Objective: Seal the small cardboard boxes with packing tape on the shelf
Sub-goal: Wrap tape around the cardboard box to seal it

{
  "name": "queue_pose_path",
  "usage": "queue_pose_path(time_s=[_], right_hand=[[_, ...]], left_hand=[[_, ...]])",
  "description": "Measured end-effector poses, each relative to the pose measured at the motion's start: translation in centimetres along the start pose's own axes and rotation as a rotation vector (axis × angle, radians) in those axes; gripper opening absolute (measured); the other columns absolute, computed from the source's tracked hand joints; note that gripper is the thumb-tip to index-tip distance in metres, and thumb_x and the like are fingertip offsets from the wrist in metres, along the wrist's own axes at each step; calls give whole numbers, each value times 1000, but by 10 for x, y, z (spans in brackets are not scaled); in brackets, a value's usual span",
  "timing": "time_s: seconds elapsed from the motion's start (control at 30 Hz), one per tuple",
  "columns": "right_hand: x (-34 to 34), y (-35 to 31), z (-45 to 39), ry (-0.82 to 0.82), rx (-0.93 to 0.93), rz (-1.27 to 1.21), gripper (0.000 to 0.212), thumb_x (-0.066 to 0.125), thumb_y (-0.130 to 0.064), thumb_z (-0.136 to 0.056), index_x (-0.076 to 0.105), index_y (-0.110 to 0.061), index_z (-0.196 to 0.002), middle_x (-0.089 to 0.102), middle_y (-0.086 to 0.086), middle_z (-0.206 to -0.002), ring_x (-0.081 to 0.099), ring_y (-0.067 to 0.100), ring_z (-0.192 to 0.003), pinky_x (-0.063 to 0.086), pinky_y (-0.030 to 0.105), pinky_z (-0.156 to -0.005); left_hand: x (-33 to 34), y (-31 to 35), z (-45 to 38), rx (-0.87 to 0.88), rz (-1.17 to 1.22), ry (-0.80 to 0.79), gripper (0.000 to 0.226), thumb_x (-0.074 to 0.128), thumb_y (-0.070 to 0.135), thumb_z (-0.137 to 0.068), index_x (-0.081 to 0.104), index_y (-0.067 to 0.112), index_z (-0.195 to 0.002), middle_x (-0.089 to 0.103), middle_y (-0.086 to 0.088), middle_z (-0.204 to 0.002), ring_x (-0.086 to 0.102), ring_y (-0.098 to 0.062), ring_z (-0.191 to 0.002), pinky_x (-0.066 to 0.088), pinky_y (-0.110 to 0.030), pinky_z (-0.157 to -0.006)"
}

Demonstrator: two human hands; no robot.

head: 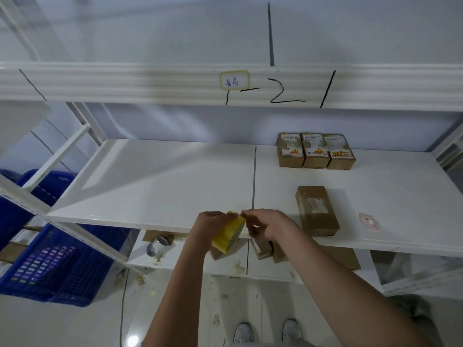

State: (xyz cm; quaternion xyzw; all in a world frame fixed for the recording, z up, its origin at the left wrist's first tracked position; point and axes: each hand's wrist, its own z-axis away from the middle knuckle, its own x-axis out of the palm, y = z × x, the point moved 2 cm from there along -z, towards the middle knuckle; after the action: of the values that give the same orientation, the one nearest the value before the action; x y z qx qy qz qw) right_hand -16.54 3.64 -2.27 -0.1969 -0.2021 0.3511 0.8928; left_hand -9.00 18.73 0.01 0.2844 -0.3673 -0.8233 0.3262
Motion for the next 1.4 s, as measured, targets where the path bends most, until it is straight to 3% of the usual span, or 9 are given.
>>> queue_pose_path(time_s=[0.1, 0.2, 0.3, 0.43, 0.63, 0.9, 1.07, 1.27, 1.4], right_hand=[[-17, -10, 5, -61, -1, -32, 17, 80, -14, -83, 70, -3, -92, 75, 7, -77, 57, 17, -65, 53, 29, -55], [-35, -21, 15, -37, -43, 14, 23, 80, -19, -83, 71, -5, -99, 77, 7, -84, 63, 22, -74, 59, 33, -62], [-57, -30, 22, 58, -104, 163, 23, 77, -23, -87, 69, -9, -102, 76, 9, -100, 68, 25, -94, 58, 38, -85], [-87, -43, 31, 113, -203, 156, 23, 68, -17, -94, 66, -3, -112, 70, 14, -107, 67, 27, -98, 55, 42, -94], [-128, -62, 44, 120, -325, 106, 14, 60, -5, -97, 59, 4, -109, 71, 16, -94, 69, 24, -86, 56, 36, -87], [-180, -80, 50, 113, -243, 87, 43, 82, -18, -81, 64, 0, -116, 71, 21, -109, 70, 35, -99, 61, 46, -81], [-196, -86, 47, 182, -308, 64, 30, 76, -5, -85, 65, 6, -111, 76, 17, -92, 74, 25, -80, 61, 37, -65], [-202, -89, 35, 362, -360, 139, 26, 78, -7, -83, 68, 8, -101, 75, 19, -91, 72, 24, -81, 61, 41, -84], [-213, -92, 34, 438, -426, 124, 20, 79, -8, -83, 71, 4, -96, 76, 15, -87, 73, 24, -80, 62, 38, -79]], left_hand=[[0, 7, -1, 42, -37, -56, 49, 81, 58, -57, 76, 17, -84, 73, -12, -94, 71, -34, -89, 57, -41, -80], [10, 17, -3, 83, -83, -124, 36, 80, 51, -69, 78, 19, -85, 74, -12, -96, 71, -36, -95, 58, -50, -90], [26, 26, -9, 108, -170, -132, 30, 79, 49, -77, 77, 20, -81, 74, -10, -93, 71, -33, -92, 58, -46, -88], [53, 39, -17, 152, -211, -129, 36, 78, 53, -78, 76, 17, -83, 74, -8, -90, 71, -27, -86, 59, -41, -84], [92, 65, -24, 250, -213, -112, 33, 78, 43, -82, 73, 12, -74, 66, -4, -76, 62, -17, -71, 49, -25, -61], [121, 74, -33, 357, -93, -233, 21, 79, 31, -83, 77, 10, -80, 68, -5, -82, 62, -20, -82, 49, -29, -70], [131, 77, -43, 386, -225, -270, 15, 81, 32, -82, 77, 18, -88, 72, -5, -87, 66, -20, -85, 54, -32, -76], [150, 89, -56, 411, -358, -182, 21, 80, 32, -83, 75, 14, -93, 70, -7, -89, 65, -20, -81, 54, -29, -71], [154, 93, -71, 407, -495, -107, 23, 81, 38, -80, 76, 18, -90, 69, -5, -91, 64, -18, -81, 49, -24, -66]])
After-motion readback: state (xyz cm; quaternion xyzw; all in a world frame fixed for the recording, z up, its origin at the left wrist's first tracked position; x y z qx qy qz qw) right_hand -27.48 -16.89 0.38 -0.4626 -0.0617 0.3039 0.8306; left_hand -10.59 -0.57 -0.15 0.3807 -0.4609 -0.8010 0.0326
